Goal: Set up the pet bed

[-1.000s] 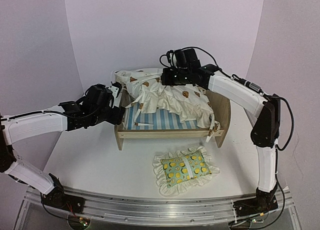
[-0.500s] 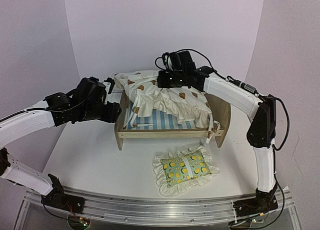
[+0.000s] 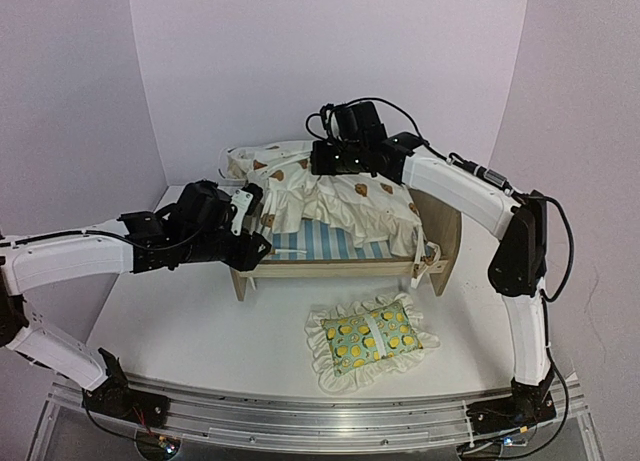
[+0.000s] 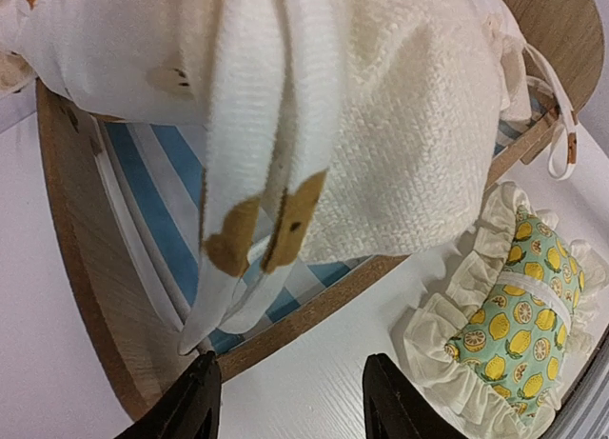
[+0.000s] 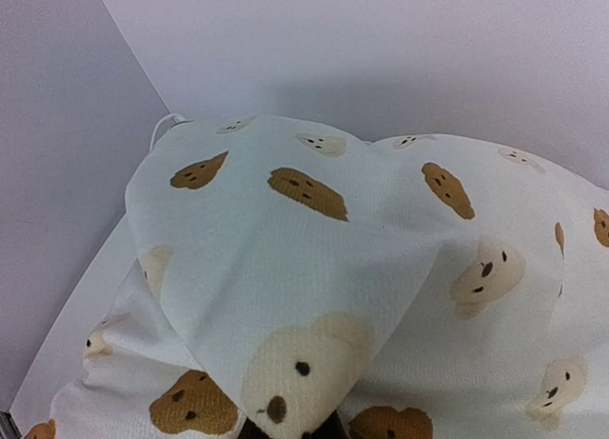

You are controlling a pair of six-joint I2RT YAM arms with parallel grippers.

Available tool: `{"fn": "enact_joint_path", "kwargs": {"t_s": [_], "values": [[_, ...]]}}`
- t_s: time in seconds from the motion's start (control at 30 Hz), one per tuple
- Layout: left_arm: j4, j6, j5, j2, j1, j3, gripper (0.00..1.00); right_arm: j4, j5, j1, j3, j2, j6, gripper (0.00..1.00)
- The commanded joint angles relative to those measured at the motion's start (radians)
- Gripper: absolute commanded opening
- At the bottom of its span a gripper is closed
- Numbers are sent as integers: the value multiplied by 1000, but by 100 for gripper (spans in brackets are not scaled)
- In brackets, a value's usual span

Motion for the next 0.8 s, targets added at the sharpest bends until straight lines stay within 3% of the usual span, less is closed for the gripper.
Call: {"fn": "enact_joint_path", "kwargs": {"t_s": [0.0,0.37,0.57,0.77], "values": [[101,26,30,49,0,15,51,41,20,6,51,-1,-8,0],[86,-43,49,73,0,32,42,35,22,6,54,-1,-18,0],[46,-97,-5,77,0,59,52,36,22,6,50,-2,-16,0],[61,-83,-32,121,0,80,53,35,17,6,50,1,-6,0]]}}
